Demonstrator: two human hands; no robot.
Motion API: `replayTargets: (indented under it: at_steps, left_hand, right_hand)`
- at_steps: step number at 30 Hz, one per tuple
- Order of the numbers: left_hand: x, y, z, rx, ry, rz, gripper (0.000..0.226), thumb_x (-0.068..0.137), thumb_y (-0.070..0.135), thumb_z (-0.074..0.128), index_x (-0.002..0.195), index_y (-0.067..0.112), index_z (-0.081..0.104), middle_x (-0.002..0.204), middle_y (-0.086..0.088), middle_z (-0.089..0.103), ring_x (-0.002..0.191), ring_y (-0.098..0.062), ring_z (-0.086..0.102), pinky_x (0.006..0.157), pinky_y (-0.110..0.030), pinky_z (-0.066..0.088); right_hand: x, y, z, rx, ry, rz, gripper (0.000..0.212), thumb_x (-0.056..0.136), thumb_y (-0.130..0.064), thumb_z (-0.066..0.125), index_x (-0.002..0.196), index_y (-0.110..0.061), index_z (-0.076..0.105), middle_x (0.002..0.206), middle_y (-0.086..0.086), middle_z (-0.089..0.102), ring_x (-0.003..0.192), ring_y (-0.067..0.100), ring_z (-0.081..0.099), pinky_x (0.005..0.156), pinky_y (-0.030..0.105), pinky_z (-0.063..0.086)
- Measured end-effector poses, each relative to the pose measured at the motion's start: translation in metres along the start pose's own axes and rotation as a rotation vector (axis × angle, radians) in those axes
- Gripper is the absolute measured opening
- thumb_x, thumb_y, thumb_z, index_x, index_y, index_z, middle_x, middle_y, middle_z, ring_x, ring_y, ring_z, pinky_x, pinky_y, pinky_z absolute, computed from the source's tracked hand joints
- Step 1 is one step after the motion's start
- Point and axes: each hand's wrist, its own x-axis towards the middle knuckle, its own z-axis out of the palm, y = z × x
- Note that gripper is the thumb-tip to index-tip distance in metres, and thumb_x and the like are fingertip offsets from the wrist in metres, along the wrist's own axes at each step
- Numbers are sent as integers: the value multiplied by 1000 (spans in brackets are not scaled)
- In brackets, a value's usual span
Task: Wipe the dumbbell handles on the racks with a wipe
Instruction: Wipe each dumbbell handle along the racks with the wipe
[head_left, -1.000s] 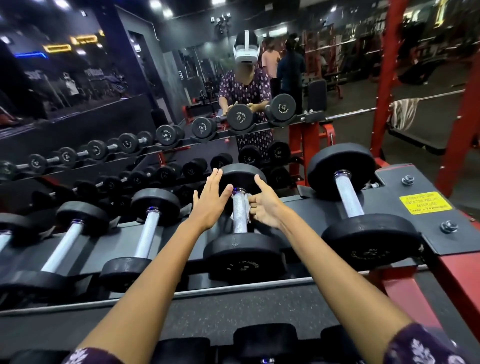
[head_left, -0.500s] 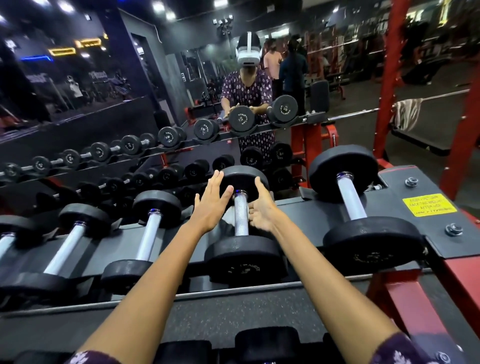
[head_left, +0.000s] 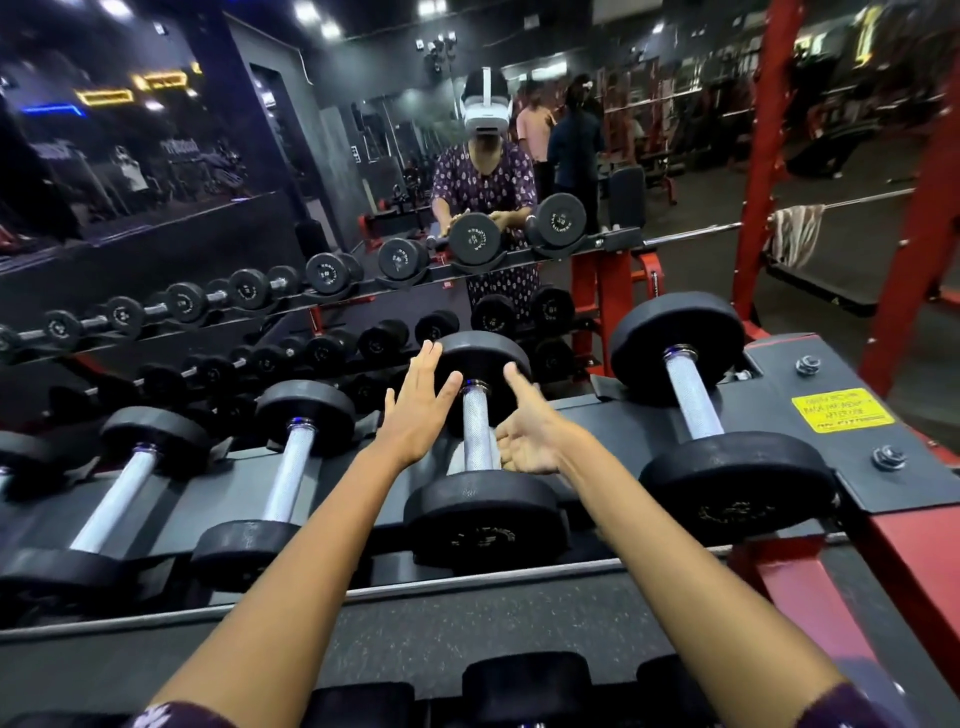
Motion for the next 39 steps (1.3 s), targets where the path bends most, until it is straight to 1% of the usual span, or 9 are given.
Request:
replayTargets:
  at_steps: [2,7,12,17,23,28,32,36,39]
  left_hand:
    - [-1,0,0,7,-6,5,57,104,42,27,155,27,7,162,13,-1,149,-11,4,117,-48,-7]
    - [-1,2,0,24,0,10,59,103,45,27,155,26,6,162,12,-2,149,-12,4,118,-51,-6]
    - [-2,1,0,35,-10,9,60,103,45,26,155,26,6,162,12,-2,149,-12,3,117,-52,-5]
    - [-2,3,1,21,1,1,60,103,45,27,155,26,6,162,11,-2,149,-12,4,118,-53,-4]
    - [0,0,2,6,18,-1,59,103,44,28,155,27,7,162,11,-2,149,-12,2,118,-53,-5]
    - [0,1,4,-1,20,-4,58,103,44,28,155,27,7,162,12,-1,149,-10,1,117,-52,-5]
    - [0,3,3,3,16,-15,58,103,43,28,155,26,7,162,12,-1,149,-10,2,117,-53,-4]
    - [0,1,3,5,18,1,59,103,44,29,155,26,7,162,11,-1,149,-11,2,117,-53,-4]
    - [0,1,3,-8,21,1,59,103,43,29,155,26,7,162,12,-1,148,-11,4,117,-53,-4]
  right_hand:
    - [-3,5,2,-195,15,34,100,78,-81,10,86,8,54,45,10,55,32,11,50,33,19,38]
    - [-3,12,-9,-204,4,67,93,73,-86,12,67,-1,51,39,4,44,27,10,35,29,17,28]
    - [-3,1,-10,-260,-16,52,89,68,-90,13,72,-6,45,55,1,27,34,5,24,32,12,19]
    - [-8,1,1,-363,23,68,82,80,-80,11,92,-6,45,34,1,42,24,6,33,27,14,28]
    - [-2,-1,1,-320,54,70,81,78,-82,12,77,-6,42,34,3,41,24,6,33,29,11,28]
    - [11,-2,-8,2,35,-28,95,83,-77,14,115,8,44,68,7,37,49,12,33,48,18,32]
    - [14,-7,-5,30,15,-30,97,86,-73,22,133,11,35,120,23,54,113,31,56,87,34,47]
    - [11,-9,-10,4,-34,-3,83,86,-72,25,99,7,48,59,17,62,51,22,63,51,26,51]
    - [25,-8,-9,229,-1,-136,86,89,-65,31,130,10,35,115,28,55,97,37,59,75,38,50]
